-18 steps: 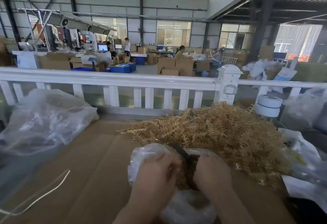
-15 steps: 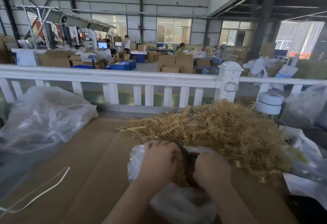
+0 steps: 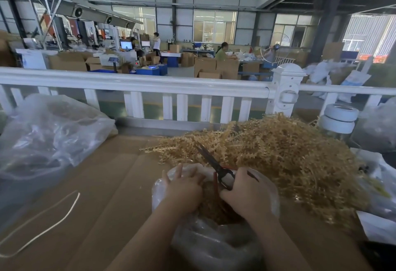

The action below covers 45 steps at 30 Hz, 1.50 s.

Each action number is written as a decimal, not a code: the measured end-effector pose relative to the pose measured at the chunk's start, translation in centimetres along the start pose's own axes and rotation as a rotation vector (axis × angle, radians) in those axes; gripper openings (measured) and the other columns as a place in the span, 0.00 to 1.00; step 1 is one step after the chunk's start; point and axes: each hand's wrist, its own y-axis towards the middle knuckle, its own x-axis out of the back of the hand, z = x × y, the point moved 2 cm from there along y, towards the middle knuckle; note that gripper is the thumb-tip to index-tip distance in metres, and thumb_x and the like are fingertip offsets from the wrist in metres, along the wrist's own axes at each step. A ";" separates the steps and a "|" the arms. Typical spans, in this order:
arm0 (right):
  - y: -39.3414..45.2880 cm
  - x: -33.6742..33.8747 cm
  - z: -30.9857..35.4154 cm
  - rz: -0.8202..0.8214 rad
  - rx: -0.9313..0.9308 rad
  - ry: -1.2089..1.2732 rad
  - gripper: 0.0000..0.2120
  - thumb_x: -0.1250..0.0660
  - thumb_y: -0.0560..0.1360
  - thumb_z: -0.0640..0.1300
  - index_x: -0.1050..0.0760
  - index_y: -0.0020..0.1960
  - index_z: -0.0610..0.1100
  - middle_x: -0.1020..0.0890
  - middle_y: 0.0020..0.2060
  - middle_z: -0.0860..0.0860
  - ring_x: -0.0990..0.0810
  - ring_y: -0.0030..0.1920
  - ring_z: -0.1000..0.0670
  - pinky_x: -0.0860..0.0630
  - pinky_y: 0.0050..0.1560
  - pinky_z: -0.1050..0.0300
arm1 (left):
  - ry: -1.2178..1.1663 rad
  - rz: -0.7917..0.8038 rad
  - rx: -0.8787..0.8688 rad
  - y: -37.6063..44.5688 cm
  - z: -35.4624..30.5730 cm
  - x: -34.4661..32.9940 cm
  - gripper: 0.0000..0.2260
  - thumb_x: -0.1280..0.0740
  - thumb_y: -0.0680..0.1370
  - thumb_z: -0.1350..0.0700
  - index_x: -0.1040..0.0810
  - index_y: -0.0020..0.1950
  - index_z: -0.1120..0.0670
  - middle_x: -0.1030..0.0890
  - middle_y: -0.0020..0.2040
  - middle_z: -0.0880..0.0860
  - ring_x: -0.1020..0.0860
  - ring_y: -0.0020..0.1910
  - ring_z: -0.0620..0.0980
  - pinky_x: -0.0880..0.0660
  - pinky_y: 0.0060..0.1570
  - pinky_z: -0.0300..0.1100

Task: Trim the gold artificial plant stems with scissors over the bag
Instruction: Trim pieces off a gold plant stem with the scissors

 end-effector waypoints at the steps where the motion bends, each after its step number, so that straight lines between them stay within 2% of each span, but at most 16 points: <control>1: 0.5 -0.5 0.3 -0.002 0.000 0.025 0.21 0.29 0.70 0.61 0.35 0.49 0.50 0.28 0.33 0.59 0.29 0.33 0.57 0.34 0.31 0.64 | -0.006 -0.005 0.019 0.3 0.2 -0.3 0.22 0.50 0.84 0.52 0.40 0.78 0.39 0.51 0.82 0.45 0.61 0.80 0.53 0.63 0.69 0.72; 4: 2.2 -1.6 0.8 -0.006 -0.018 0.042 0.20 0.31 0.69 0.61 0.33 0.49 0.49 0.24 0.35 0.57 0.23 0.37 0.53 0.25 0.37 0.59 | -0.015 0.001 0.058 1.6 0.6 -0.6 0.22 0.54 0.84 0.49 0.43 0.78 0.37 0.55 0.82 0.42 0.63 0.80 0.53 0.66 0.68 0.72; 12: 5.2 -3.0 2.1 -0.054 -0.058 0.079 0.23 0.29 0.74 0.58 0.29 0.59 0.44 0.21 0.43 0.54 0.21 0.42 0.52 0.33 0.35 0.63 | -0.094 0.027 0.124 4.4 1.8 -0.4 0.22 0.58 0.84 0.44 0.39 0.78 0.38 0.53 0.81 0.39 0.59 0.80 0.51 0.69 0.66 0.72; 14: 5.1 -3.1 2.0 -0.099 -0.086 0.064 0.21 0.30 0.74 0.60 0.29 0.58 0.47 0.27 0.39 0.57 0.29 0.36 0.55 0.40 0.30 0.66 | -0.206 0.044 0.180 5.1 2.2 0.5 0.22 0.56 0.84 0.44 0.33 0.74 0.38 0.38 0.78 0.42 0.46 0.79 0.52 0.64 0.69 0.71; 16: 5.0 -3.3 1.8 -0.126 -0.097 0.093 0.20 0.32 0.75 0.61 0.29 0.57 0.48 0.29 0.39 0.57 0.32 0.36 0.56 0.42 0.29 0.66 | -0.338 -0.070 0.278 5.8 2.9 2.2 0.17 0.48 0.83 0.46 0.23 0.64 0.42 0.19 0.59 0.45 0.25 0.64 0.52 0.52 0.71 0.65; 18: 4.9 -3.4 1.7 -0.115 -0.082 0.149 0.20 0.33 0.76 0.62 0.30 0.57 0.48 0.27 0.40 0.57 0.30 0.38 0.54 0.40 0.30 0.66 | -0.410 -0.258 0.354 6.9 3.6 3.6 0.11 0.42 0.81 0.49 0.20 0.56 0.46 0.18 0.48 0.47 0.22 0.53 0.50 0.44 0.67 0.58; 20: 4.9 -3.1 1.7 -0.110 -0.074 0.168 0.19 0.35 0.77 0.62 0.31 0.57 0.48 0.25 0.41 0.57 0.30 0.38 0.54 0.43 0.29 0.68 | -0.353 -0.366 0.414 7.8 4.1 4.0 0.12 0.40 0.82 0.50 0.23 0.62 0.48 0.22 0.62 0.51 0.27 0.64 0.54 0.42 0.66 0.57; 22: 4.7 -2.6 1.8 -0.150 -0.086 0.157 0.18 0.36 0.76 0.64 0.30 0.55 0.51 0.27 0.39 0.59 0.33 0.34 0.57 0.46 0.29 0.69 | -0.235 -0.297 0.447 8.6 4.3 3.6 0.17 0.41 0.82 0.47 0.27 0.69 0.51 0.35 0.75 0.56 0.39 0.75 0.58 0.44 0.71 0.59; 24: 4.3 -2.0 2.2 -0.251 -0.061 0.085 0.16 0.36 0.75 0.67 0.30 0.50 0.55 0.35 0.32 0.62 0.41 0.30 0.63 0.47 0.27 0.70 | -0.142 -0.190 0.448 9.1 4.2 2.6 0.21 0.41 0.82 0.43 0.27 0.70 0.53 0.41 0.79 0.57 0.44 0.77 0.59 0.47 0.73 0.61; 26: 4.0 -1.9 2.6 -0.300 0.024 0.116 0.14 0.34 0.74 0.65 0.31 0.46 0.56 0.37 0.30 0.63 0.41 0.30 0.66 0.41 0.28 0.72 | -0.103 -0.208 0.449 9.5 4.1 1.9 0.20 0.40 0.82 0.43 0.25 0.68 0.54 0.39 0.78 0.57 0.44 0.77 0.60 0.48 0.73 0.62; 29: 4.2 -3.0 2.9 -0.180 0.111 0.311 0.11 0.32 0.75 0.58 0.29 0.46 0.52 0.25 0.33 0.58 0.24 0.37 0.57 0.33 0.34 0.66 | -0.074 -0.337 0.459 9.5 3.9 2.1 0.14 0.36 0.80 0.47 0.22 0.62 0.52 0.33 0.74 0.56 0.41 0.75 0.59 0.48 0.73 0.62; 31: 4.2 -3.4 3.0 -0.152 0.119 0.342 0.10 0.32 0.74 0.57 0.27 0.46 0.52 0.21 0.34 0.57 0.23 0.38 0.55 0.27 0.36 0.59 | -0.113 -0.430 0.459 9.2 3.8 2.6 0.11 0.34 0.78 0.49 0.21 0.58 0.50 0.30 0.71 0.55 0.38 0.73 0.58 0.47 0.72 0.61; 35: 4.4 -4.0 2.6 -0.162 0.090 0.453 0.08 0.30 0.73 0.56 0.26 0.45 0.54 0.20 0.33 0.59 0.22 0.37 0.58 0.25 0.37 0.59 | -0.350 -0.659 0.529 7.7 3.9 4.0 0.09 0.34 0.76 0.51 0.17 0.53 0.49 0.25 0.63 0.53 0.34 0.66 0.58 0.41 0.66 0.58; 39: 5.0 -4.3 2.2 -0.108 -0.001 0.658 0.07 0.27 0.74 0.52 0.25 0.44 0.54 0.19 0.33 0.58 0.20 0.36 0.60 0.26 0.35 0.61 | -0.800 -0.934 0.638 5.8 4.4 6.3 0.07 0.29 0.74 0.45 0.18 0.45 0.46 0.25 0.60 0.49 0.34 0.66 0.56 0.42 0.65 0.56; 42: 5.2 -4.5 2.1 -0.035 -0.037 0.835 0.07 0.27 0.75 0.52 0.24 0.43 0.53 0.17 0.33 0.60 0.19 0.33 0.61 0.28 0.32 0.66 | -1.123 -1.132 0.477 3.8 3.9 7.1 0.11 0.27 0.72 0.43 0.27 0.37 0.44 0.26 0.53 0.44 0.33 0.63 0.51 0.42 0.67 0.53; 45: 5.3 -4.6 2.1 0.042 -0.067 1.049 0.11 0.24 0.72 0.56 0.23 0.42 0.51 0.20 0.29 0.57 0.23 0.28 0.59 0.28 0.34 0.60 | -0.966 -1.241 0.264 2.2 2.8 6.4 0.10 0.25 0.73 0.48 0.24 0.38 0.47 0.23 0.52 0.43 0.33 0.60 0.48 0.39 0.64 0.52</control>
